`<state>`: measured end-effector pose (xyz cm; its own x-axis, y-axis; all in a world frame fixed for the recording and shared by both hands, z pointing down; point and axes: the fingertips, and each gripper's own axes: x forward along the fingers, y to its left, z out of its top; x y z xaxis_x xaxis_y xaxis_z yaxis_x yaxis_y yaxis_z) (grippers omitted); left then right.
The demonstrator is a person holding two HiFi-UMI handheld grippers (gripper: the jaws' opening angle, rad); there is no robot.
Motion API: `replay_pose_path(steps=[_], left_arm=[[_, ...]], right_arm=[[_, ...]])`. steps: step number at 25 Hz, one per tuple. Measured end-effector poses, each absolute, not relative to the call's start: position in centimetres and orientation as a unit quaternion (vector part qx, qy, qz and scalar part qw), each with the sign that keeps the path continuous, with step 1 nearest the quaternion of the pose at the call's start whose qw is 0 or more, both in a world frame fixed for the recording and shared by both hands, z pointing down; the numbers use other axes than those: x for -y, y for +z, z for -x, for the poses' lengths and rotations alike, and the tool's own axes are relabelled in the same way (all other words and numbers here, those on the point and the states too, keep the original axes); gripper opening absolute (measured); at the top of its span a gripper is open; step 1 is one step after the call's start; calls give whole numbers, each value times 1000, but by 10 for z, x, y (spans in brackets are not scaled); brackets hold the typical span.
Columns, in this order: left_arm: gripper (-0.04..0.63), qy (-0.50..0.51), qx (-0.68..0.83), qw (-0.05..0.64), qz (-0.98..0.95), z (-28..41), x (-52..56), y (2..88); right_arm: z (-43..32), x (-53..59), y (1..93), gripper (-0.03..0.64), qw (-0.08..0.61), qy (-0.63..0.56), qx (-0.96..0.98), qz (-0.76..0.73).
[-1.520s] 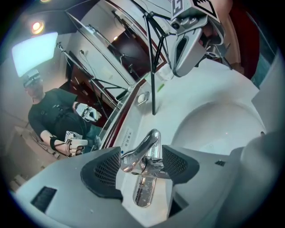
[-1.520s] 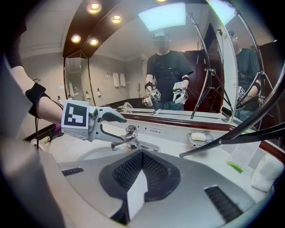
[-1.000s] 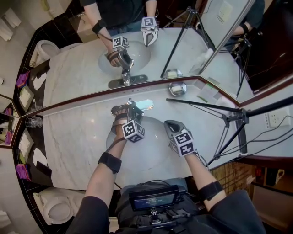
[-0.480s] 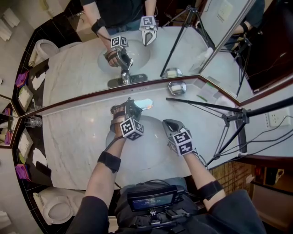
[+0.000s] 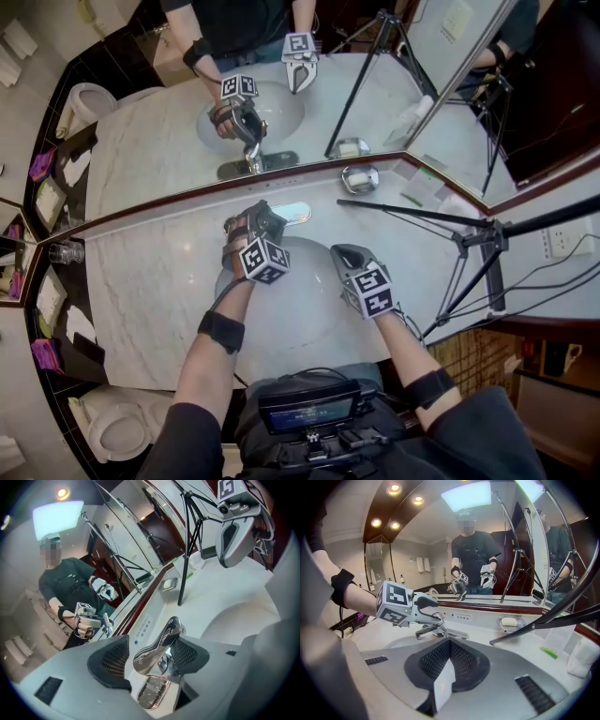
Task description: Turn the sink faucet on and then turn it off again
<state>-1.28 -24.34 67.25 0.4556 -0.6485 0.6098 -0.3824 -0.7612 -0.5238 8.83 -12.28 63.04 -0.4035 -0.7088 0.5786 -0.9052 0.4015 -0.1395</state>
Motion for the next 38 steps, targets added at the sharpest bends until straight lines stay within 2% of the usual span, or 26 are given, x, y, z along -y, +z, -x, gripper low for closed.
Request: replay_pose_path(steps=[4,10,21,30,34,38], left_arm=[[281,-413,-319,143,841,16,248,669],[275,-384,-362,84,845,30,260,660],[270,-388,-357,87,845,28,258,659],[242,-406,-329,127,843,36,237,655],[172,-411,-323,143,840,43,222,649],[57,-404,-341,128,839,60,212,640]], right_arm=[[-87,123,631,18,221,223,808,-498],[-83,124,630,18,221,222,809,-497],[-81,122,632,18,218,227,810,-495],[-72,120,635,18,215,223,817,-487],[-67,118,635,18,215,220,821,-482],[-61,118,632,18,212,216,823,-481]])
